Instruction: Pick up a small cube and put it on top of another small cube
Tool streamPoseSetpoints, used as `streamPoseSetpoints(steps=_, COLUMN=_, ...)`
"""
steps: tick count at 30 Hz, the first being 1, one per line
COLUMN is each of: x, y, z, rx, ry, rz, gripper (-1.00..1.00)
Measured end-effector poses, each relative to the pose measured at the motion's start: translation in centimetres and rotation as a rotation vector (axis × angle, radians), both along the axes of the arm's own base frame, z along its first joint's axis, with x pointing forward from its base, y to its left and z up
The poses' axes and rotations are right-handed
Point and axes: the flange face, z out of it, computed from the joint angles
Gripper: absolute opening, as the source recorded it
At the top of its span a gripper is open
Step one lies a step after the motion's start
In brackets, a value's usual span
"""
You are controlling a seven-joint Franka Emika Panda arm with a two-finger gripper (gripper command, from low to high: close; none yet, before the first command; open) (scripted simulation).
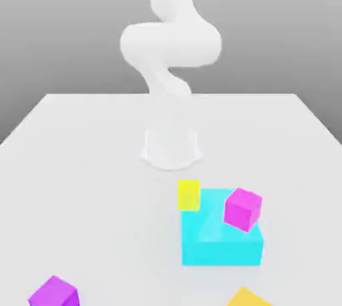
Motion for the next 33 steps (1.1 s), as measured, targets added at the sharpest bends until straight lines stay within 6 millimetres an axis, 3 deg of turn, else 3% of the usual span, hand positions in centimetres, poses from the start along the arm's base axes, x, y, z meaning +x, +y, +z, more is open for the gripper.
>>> streamPoseSetpoints(steps=8, x=8.8, y=-4.5, z=-10.9, rx=0.061, ry=0.200, rz=-0.104, gripper=0.00)
streamPoseSetpoints(steps=16, x=13.9, y=-9.6, z=-23.8, rx=0.114, ry=0.393, rz=-0.222, gripper=0.00)
streamPoseSetpoints(steps=22, x=14.9, y=-13.8, z=-34.3, rx=0.148, ry=0.536, rz=-0.323, gripper=0.00)
streamPoseSetpoints(steps=28, x=13.8, y=-17.0, z=-45.2, rx=0.172, ry=0.680, rz=-0.415, gripper=0.00)
streamPoseSetpoints(steps=33, x=13.1, y=-18.0, z=-53.1, rx=0.177, ry=0.721, rz=-0.443, gripper=0.00)
